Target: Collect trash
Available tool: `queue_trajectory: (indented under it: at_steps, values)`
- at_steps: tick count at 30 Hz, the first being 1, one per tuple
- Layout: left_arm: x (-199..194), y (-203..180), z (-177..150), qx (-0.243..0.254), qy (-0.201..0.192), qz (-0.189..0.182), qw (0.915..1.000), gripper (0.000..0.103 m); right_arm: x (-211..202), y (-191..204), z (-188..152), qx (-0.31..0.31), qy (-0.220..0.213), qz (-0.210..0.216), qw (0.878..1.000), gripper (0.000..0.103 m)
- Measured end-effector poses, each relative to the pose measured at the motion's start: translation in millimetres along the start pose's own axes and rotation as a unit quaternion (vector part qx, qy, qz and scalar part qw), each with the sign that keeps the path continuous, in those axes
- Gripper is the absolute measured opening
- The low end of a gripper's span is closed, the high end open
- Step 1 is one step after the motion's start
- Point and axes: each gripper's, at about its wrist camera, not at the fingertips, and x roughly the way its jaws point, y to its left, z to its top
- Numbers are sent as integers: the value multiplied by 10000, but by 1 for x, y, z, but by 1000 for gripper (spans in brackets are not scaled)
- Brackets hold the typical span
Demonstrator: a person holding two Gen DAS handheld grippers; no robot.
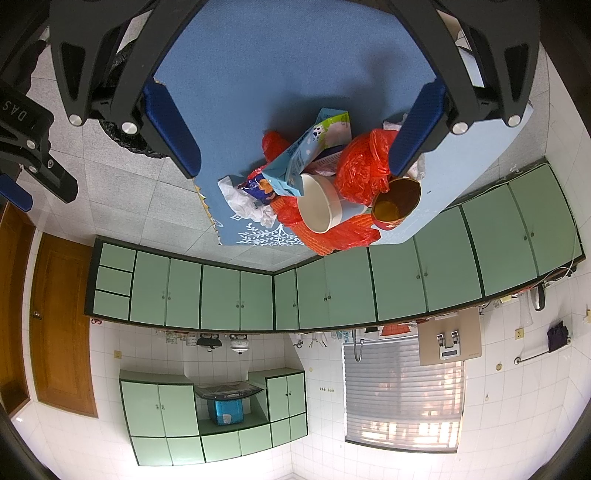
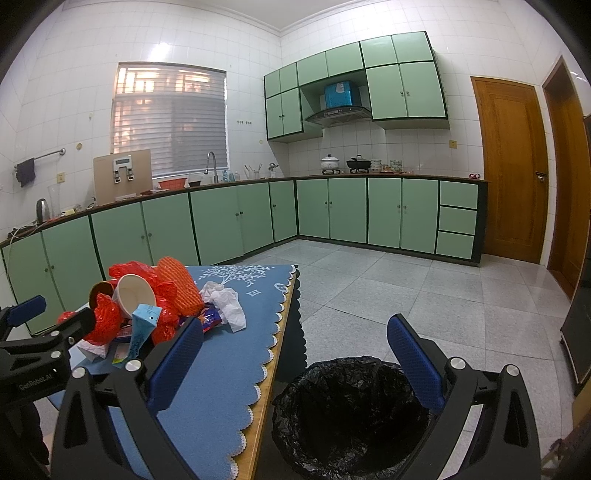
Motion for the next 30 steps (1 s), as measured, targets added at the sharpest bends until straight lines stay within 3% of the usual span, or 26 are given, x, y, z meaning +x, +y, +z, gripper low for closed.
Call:
queue_trajectory:
  at_steps: [24,30]
  values:
    - [0,1,0,-15,8,15,10000,98,1,0,0,28,35,25,10000,97]
    - [8,21,2,-80,-38,307,9995,98,13,5,4,25,130,135,9998,97]
